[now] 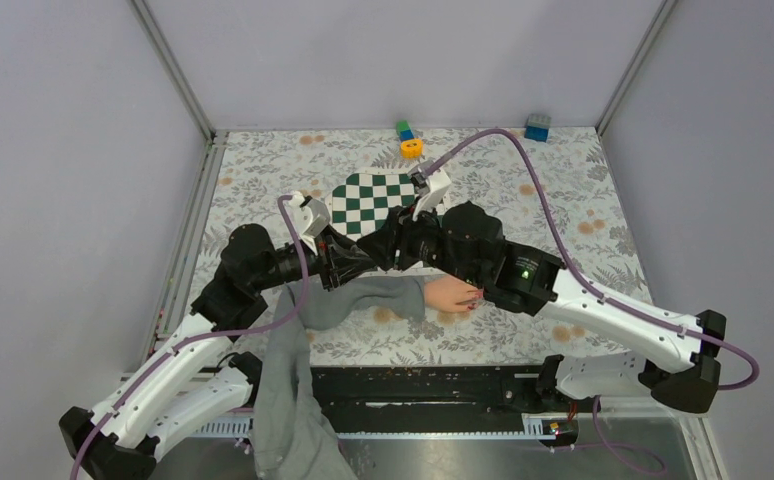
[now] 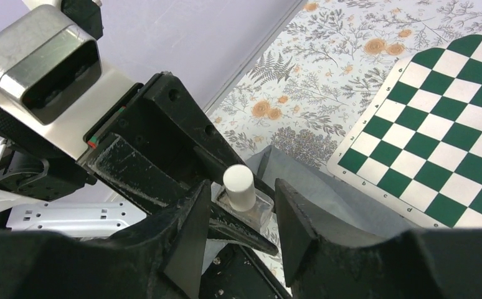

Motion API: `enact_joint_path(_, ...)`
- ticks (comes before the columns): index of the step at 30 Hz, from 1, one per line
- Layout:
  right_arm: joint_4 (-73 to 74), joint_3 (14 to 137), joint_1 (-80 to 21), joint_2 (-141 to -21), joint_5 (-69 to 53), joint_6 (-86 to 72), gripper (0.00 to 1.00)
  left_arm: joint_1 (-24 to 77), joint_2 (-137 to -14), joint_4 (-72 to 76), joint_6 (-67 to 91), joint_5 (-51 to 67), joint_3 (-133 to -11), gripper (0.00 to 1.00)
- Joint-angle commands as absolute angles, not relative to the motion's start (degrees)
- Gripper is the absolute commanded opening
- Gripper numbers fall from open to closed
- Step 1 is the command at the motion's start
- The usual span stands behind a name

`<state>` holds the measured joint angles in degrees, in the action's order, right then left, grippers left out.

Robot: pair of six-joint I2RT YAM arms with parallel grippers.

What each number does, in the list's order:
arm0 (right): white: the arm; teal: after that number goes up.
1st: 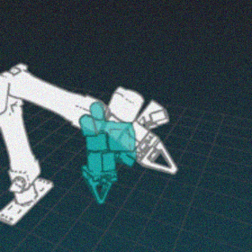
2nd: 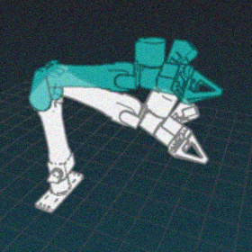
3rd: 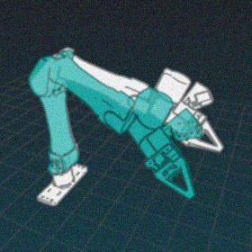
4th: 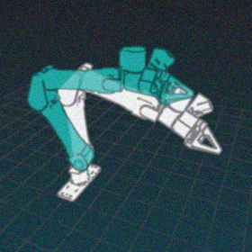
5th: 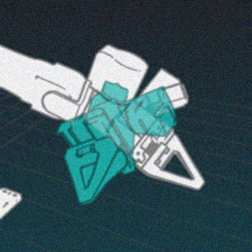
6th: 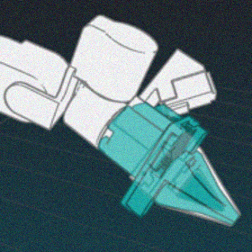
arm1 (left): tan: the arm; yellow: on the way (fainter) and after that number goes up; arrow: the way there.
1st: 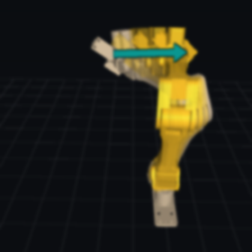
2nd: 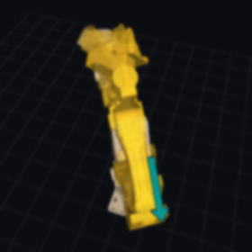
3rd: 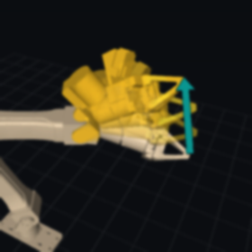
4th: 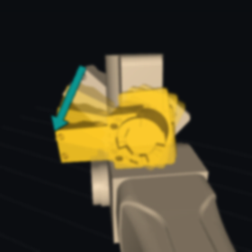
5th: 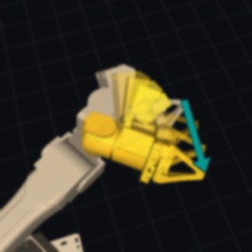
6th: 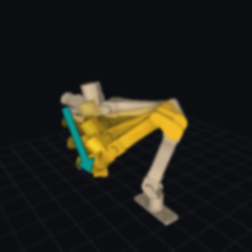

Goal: Paint the nails
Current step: Unscrew the nail polish bottle.

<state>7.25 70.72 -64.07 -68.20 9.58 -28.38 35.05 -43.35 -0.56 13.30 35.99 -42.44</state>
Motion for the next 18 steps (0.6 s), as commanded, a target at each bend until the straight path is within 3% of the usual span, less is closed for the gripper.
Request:
enact_joint_path(1,8.92,76.28,-64.34,-70.62,9.96,-28.78,0.49,35.41,-43.38,1.45,12.44,35.16,-45.66,0.0)
enact_joint_path(8,9.52,77.19,-64.34,-72.03,9.9,-28.61,0.4,35.56,-43.4,0.97,12.13,34.98,-45.84,0.0)
enact_joint_path(14,11.59,78.29,-64.34,-72.81,9.57,-28.04,0.27,36.07,-43.94,0.39,11.88,34.65,-45.97,0.0)
enact_joint_path(16,11.64,77.86,-64.31,-72.52,9.54,-27.98,0.17,36.11,-43.71,0.35,11.7,34.77,-45.97,0.0)
enact_joint_path(18,11.39,77.17,-64.34,-72.14,9.14,-27.74,0.02,36.08,-43.56,0.75,11.58,36.07,-45.82,0.0)
